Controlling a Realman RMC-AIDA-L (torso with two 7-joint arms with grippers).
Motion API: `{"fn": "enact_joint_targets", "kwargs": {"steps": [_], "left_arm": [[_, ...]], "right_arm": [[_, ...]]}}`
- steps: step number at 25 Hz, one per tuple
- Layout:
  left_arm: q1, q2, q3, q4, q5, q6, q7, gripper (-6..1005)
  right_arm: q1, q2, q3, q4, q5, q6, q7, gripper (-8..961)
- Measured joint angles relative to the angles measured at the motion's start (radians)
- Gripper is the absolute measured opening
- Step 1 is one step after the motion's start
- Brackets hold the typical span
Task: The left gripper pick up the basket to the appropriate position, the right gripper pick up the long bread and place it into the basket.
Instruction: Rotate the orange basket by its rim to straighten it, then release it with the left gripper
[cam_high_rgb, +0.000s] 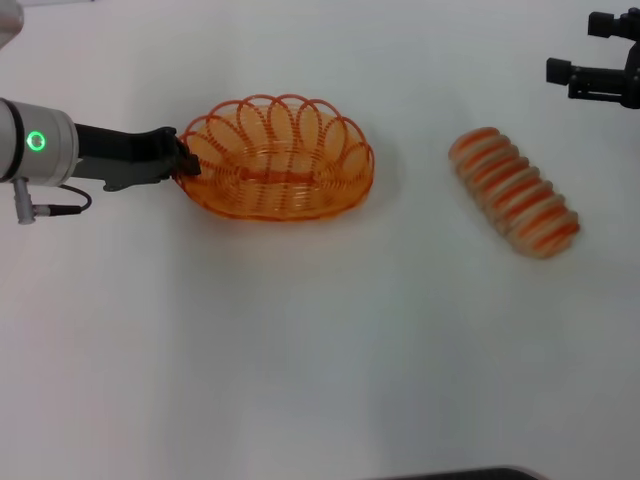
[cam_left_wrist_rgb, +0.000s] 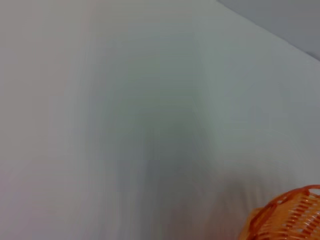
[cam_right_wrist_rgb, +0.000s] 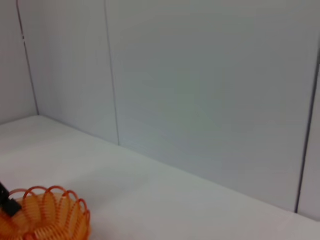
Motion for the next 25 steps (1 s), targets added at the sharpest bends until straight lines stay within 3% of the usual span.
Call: {"fn": "enact_joint_targets", "kwargs": {"steps": [12, 25], "left_arm": [[0.030, -0.003, 0.015, -0.045, -0.055, -0.060, -0.013, 91], [0.056, -0.003, 0.041, -0.045, -0.104, -0.072, -0.008, 92]], "right_arm": [[-0.013, 0.019, 0.003, 0.001, 0.014, 0.043, -0.005, 931], [-0.015, 0.019, -0.002, 0.004, 0.011, 0.045, -0.005, 930]]}}
